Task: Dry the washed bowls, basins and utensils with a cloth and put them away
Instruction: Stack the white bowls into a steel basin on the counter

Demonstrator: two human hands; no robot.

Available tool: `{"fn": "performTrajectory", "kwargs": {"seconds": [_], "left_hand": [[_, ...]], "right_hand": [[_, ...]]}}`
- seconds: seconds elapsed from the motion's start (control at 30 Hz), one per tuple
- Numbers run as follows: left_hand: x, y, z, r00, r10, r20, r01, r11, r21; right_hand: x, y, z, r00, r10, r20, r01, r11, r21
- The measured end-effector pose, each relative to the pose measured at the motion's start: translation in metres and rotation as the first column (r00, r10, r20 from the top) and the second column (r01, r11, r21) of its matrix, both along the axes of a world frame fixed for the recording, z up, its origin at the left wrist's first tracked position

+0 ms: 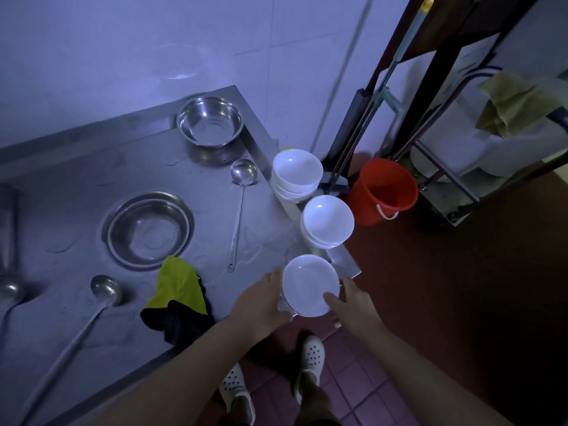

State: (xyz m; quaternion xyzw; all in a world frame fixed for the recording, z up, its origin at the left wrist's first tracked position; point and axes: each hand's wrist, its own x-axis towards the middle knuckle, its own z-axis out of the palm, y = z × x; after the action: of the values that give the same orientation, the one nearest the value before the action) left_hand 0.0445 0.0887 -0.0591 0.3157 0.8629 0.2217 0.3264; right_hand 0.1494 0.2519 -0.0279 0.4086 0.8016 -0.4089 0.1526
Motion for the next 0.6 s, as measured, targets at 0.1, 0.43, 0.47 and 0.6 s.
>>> {"fn": "performTrajectory", "kwargs": {"seconds": [0.1,0.43,0.47,0.6], "left_hand": [[0.006,0.009,-0.001,0.996,0.091,0.012,-0.091,0.996,0.024],[0.030,0.015,0.027,0.908,0.419,0.021,-0.419,0.906,0.058],[0.031,0.012,0.032,0.897,0.443,0.001,-0.442,0.894,0.072],[0.025,-0.001,0.056,0.858,0.510,-0.057,-0.502,0.858,0.107]], "right_hand": [[0.001,0.006,-0.009,0.999,0.021,-0.025,-0.022,1.000,-0.012],[-0.016,0.030,-0.002,0.934,0.313,-0.172,-0.324,0.945,-0.039],[-0.021,0.031,0.003,0.921,0.344,-0.182,-0.354,0.935,-0.026],[-0.049,0.031,0.027,0.859,0.464,-0.216,-0.465,0.884,0.050]]}}
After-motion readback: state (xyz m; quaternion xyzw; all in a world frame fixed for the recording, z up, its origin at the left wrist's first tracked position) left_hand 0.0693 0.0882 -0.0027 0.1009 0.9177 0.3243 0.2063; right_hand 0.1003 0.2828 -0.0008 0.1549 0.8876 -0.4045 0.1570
